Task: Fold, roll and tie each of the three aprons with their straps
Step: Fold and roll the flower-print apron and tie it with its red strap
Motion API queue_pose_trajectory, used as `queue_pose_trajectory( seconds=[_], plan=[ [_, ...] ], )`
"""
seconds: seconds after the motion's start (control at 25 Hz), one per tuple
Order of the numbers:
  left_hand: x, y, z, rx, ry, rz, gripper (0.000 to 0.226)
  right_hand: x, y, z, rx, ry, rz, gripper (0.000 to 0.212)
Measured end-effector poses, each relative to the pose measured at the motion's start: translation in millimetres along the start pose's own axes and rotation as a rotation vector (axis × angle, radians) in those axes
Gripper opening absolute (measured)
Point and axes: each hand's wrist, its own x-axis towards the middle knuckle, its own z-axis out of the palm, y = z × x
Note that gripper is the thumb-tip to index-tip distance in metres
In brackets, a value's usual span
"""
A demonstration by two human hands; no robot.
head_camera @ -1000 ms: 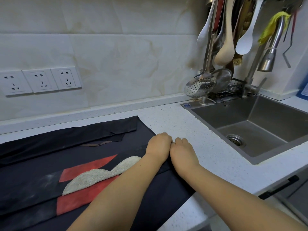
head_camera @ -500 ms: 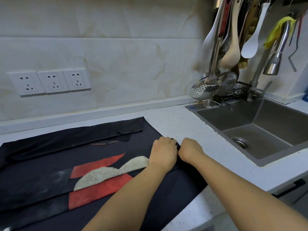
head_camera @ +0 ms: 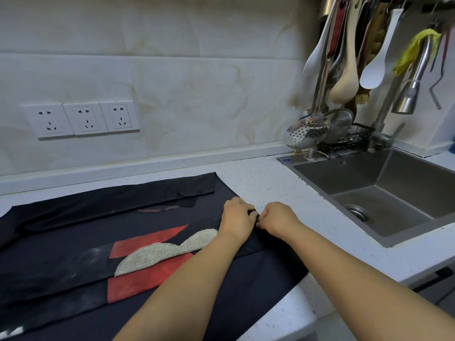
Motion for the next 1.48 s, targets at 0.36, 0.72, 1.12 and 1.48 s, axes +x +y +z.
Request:
queue_pose_trajectory(
  seconds=[0.36,0.72,1.12,1.48],
  plan=[
    [-12,0,-31,0.435,-0.178,0.085,0.028,-15,-14,25,-0.145,0.261,-0.114,0.014],
    [-48,-10,-24,0.351,0.029,0.102,0.045,-30,-18,33,-0.181,0.216,-0.378,0.023],
    [-52,-6,-30,0.43,0.117,-0.012,0.037,-10,-30,32,0.083,0.091,-0.027,0.015],
    [-103,-38,-55,0.538,-0.013,0.154,0.047,-41,-50,55,-0.486,0.357,-0.389,0.018]
  ],
)
